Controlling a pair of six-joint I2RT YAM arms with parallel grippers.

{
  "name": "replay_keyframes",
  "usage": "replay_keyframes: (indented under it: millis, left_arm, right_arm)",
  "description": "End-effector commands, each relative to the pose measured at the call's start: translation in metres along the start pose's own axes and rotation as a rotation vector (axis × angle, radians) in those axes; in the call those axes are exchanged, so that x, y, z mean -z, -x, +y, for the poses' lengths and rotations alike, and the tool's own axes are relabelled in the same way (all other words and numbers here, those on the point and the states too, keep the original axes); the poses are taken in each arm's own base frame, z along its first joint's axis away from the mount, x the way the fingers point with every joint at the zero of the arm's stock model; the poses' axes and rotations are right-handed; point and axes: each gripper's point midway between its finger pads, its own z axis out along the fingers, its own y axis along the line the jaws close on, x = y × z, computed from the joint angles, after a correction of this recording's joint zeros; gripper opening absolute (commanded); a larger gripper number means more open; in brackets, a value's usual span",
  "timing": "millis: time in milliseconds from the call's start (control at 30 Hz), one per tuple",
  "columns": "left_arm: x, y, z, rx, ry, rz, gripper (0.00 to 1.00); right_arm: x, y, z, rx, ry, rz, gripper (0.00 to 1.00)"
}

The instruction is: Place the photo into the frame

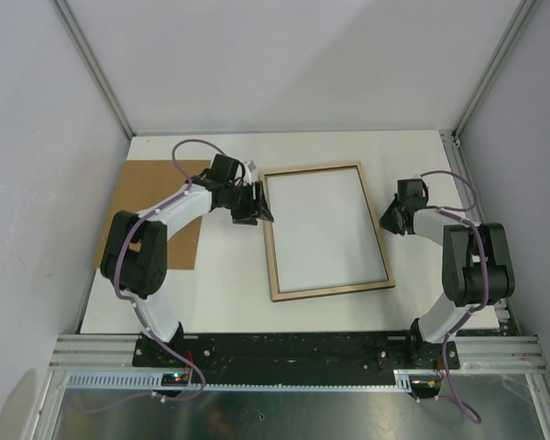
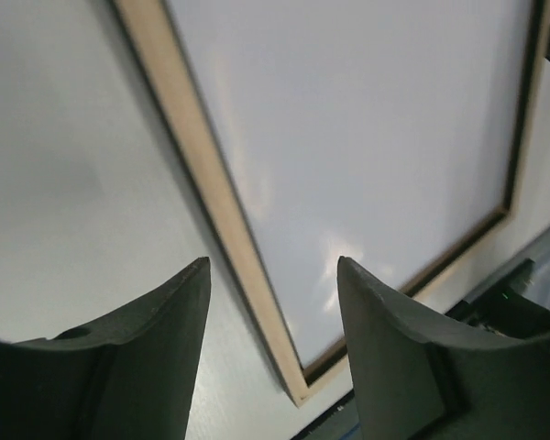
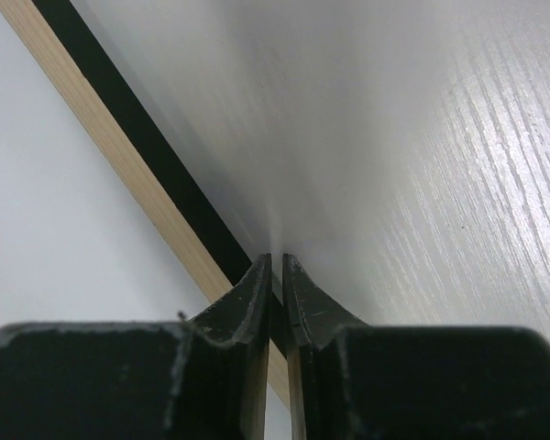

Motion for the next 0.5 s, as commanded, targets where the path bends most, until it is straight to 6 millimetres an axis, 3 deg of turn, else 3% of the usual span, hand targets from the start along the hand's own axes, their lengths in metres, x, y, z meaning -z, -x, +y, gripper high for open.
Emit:
replay_keyframes:
  millis: [0, 233, 467]
  left_arm:
    - [0.018, 0.015, 0.037, 0.024, 0.21, -0.12, 0.59]
    - [0.0, 0.025, 0.065, 0.141, 0.329, -0.149, 0.29]
    - [-0.026, 0.04, 0.074, 0.175, 0.347, -0.142, 0.15]
  right_arm:
    - [0.014, 0.009, 0.001, 0.007, 0.015, -0.028, 0.16]
    - [0.025, 0.017, 0.007, 0.02, 0.045, -0.051, 0.24]
    - [0.024, 0.014, 0.002, 0.031, 0.023, -0.041, 0.24]
